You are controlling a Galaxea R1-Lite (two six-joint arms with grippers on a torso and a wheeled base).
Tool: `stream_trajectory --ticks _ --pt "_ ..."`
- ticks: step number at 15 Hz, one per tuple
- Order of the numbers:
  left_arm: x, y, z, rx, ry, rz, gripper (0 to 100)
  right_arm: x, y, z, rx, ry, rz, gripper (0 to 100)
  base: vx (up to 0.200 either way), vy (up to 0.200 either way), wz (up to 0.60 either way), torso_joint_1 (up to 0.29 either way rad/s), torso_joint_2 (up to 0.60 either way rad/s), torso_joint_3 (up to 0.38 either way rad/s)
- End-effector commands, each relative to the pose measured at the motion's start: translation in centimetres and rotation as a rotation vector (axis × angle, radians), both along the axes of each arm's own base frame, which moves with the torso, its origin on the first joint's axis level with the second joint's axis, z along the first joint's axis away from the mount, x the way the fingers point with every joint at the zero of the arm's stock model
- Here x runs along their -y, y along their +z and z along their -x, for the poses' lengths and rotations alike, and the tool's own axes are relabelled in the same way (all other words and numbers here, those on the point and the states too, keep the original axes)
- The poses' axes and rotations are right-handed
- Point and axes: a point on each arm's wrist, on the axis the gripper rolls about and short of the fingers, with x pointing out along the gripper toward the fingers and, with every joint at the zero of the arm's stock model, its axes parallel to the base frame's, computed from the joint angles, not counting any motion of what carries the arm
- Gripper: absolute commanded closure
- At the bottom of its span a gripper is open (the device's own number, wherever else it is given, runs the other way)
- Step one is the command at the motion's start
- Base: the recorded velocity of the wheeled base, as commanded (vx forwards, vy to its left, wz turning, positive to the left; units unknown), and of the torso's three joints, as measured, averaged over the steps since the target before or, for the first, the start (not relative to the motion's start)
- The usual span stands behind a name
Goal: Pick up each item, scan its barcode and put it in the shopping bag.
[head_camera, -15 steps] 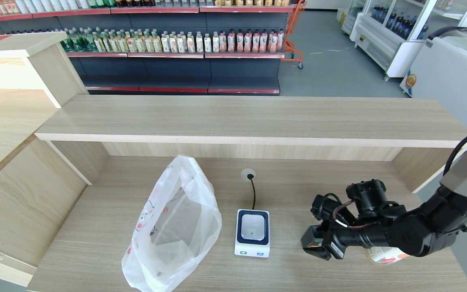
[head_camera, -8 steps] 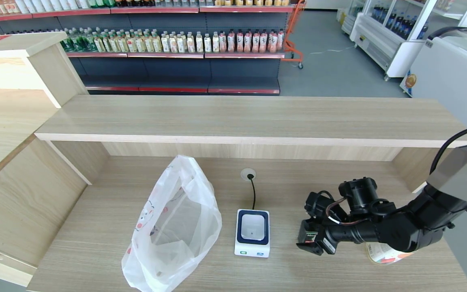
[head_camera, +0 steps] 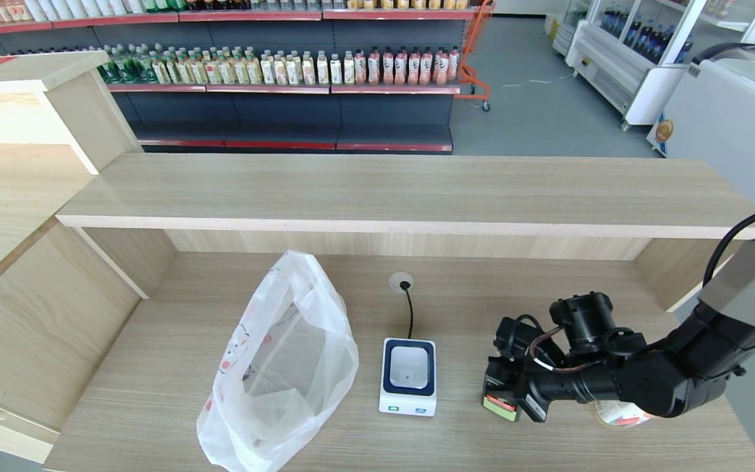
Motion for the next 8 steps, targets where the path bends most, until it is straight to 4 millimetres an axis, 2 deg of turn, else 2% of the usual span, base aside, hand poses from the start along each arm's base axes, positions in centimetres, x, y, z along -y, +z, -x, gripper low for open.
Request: stream_trajectory --ticks 1,3,4,5,6,7,8 --pt "0.0 0.0 0.0 0.001 0.000 0.000 0 1.0 2.2 1.2 0.033 -0.044 -0.038 100 0.000 0.000 0.00 0.000 0.00 0.000" --pt "0.0 0.0 0.0 0.001 0.000 0.000 0 1.8 4.4 2.3 0.034 -0.132 -0.134 100 0.000 0.000 0.00 0.000 0.00 0.000" --pt "0.0 0.0 0.0 0.001 0.000 0.000 0 2.7 6.7 3.8 0.061 -0.210 -0.228 100 0.000 0.000 0.00 0.000 0.00 0.000" --pt "0.0 0.0 0.0 0.001 0.000 0.000 0 3.1 7.8 4.8 0.089 -0.231 -0.262 100 0.000 0.000 0.00 0.000 0.00 0.000" --pt "0.0 0.0 0.0 0.001 0.000 0.000 0 3.7 8.7 6.1 0.144 -0.236 -0.276 100 0.000 0.000 0.00 0.000 0.00 0.000" --pt "0.0 0.0 0.0 0.001 0.000 0.000 0 4.3 9.4 8.3 0.260 -0.196 -0.260 100 0.000 0.000 0.00 0.000 0.00 0.000" --pt "0.0 0.0 0.0 0.001 0.000 0.000 0 4.7 9.6 9.9 0.387 -0.121 -0.187 100 0.000 0.000 0.00 0.000 0.00 0.000"
